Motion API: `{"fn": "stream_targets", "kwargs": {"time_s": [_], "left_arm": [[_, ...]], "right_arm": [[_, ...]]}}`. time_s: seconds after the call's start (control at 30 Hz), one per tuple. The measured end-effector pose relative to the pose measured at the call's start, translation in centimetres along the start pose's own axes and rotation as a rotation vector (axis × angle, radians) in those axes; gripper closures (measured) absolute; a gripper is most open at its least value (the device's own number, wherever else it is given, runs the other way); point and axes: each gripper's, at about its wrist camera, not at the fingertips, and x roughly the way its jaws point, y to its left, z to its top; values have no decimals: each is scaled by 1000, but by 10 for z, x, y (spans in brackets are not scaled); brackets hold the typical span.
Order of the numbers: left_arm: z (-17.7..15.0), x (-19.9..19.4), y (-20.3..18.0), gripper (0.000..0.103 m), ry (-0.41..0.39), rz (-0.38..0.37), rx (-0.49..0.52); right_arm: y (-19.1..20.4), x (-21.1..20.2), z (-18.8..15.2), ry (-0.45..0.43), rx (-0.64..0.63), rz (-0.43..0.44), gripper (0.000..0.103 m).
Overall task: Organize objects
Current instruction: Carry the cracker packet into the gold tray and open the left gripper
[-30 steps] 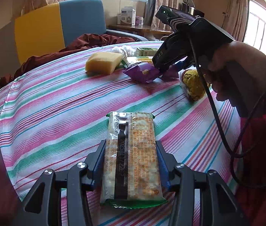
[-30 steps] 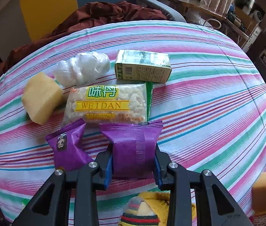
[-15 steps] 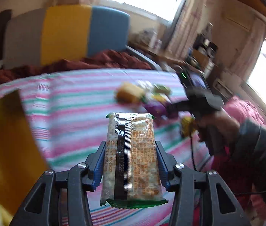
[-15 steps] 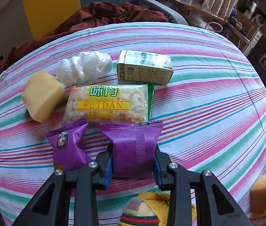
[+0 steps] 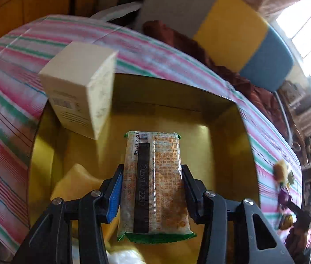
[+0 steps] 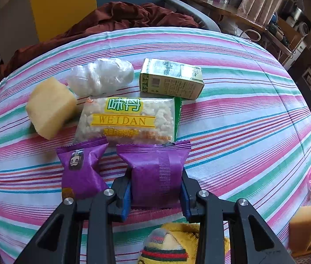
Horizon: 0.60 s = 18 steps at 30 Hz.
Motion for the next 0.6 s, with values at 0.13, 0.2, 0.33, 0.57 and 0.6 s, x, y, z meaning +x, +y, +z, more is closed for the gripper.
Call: {"fn": "stream_targets", "kwargs": {"time_s": [0.13, 0.2, 0.33, 0.57, 0.6], "left_arm": [[15, 18, 15, 54, -7, 86, -56], [19, 25, 16, 54, -9, 110, -55], [21, 30, 18, 50, 8, 124, -66], [9, -5, 3, 49, -87, 107, 18], [7, -12, 3, 49, -100, 106, 24]], "right_arm": [[1, 1, 1, -1, -11, -7, 66], [1, 1, 1, -1, -11, -6, 66], [2, 1, 1, 0, -13, -5, 66], [4, 0, 0, -1, -17, -7, 66], [2, 2, 2, -2, -18, -7, 66]]}}
